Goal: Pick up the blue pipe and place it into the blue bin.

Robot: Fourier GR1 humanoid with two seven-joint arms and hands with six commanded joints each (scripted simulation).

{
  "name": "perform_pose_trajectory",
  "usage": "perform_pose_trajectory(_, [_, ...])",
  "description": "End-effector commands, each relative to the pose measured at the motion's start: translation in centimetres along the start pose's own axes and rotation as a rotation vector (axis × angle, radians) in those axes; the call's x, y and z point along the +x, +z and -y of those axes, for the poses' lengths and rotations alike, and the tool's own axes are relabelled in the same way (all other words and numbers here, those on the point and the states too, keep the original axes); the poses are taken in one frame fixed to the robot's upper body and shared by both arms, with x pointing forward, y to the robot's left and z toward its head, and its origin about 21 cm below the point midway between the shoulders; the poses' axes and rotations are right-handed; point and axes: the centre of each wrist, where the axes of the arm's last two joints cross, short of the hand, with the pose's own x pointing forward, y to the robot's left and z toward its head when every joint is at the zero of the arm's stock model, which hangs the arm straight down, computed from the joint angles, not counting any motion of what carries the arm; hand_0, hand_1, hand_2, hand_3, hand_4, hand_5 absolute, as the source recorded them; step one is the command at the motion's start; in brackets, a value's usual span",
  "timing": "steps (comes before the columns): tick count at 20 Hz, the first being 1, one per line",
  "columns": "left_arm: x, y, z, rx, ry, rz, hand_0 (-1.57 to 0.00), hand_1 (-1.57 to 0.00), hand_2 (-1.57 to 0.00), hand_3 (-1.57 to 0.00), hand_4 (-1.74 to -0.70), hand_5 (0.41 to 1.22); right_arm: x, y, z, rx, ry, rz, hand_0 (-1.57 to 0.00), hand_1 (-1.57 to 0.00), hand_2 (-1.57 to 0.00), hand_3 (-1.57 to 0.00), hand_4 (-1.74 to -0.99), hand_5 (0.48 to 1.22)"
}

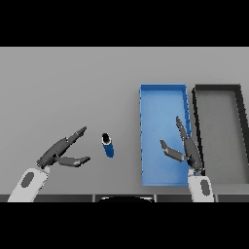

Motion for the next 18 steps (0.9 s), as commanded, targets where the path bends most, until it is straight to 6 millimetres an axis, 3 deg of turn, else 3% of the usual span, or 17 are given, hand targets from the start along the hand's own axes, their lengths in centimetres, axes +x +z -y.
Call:
perform_pose_trajectory(1, [-0.1, -0.3, 0.0, -0.018, -0.013, -0.024, 0.0, 0.0, 0.0, 0.0, -1.2, 0.508, 0.1, -0.2, 0.0, 0.002, -0.004, -0.012, 0.0, 0.0, 0.0, 0.0, -1.279, 0.638])
perform_pose_trajectory(6, [-0.7, -2.4, 3.7, -0.06, -0.004, -0.008, 0.0, 0.0, 0.0, 0.0, -1.21, 0.479, 0.0, 0.1, 0.0, -0.011, 0.006, -0.019, 0.0, 0.0, 0.0, 0.0, -1.294, 0.653])
perform_pose_trajectory(14, [-1.4, -6.2, 6.6, -0.05, 0.017, 0.048, 0.0, 0.0, 0.0, 0.0, -1.22, 0.502, 0.3, 0.1, 0.1, -0.019, -0.01, -0.041, 0.0, 0.0, 0.0, 0.0, -1.32, 0.655])
perform_pose_trajectory(18, [-1.7, -8.4, 7.5, -0.045, -0.028, 0.049, 0.0, 0.0, 0.0, 0.0, -1.16, 0.49, -0.1, 0.9, 0.3, -0.014, -0.01, -0.054, 0.0, 0.0, 0.0, 0.0, -1.326, 0.665])
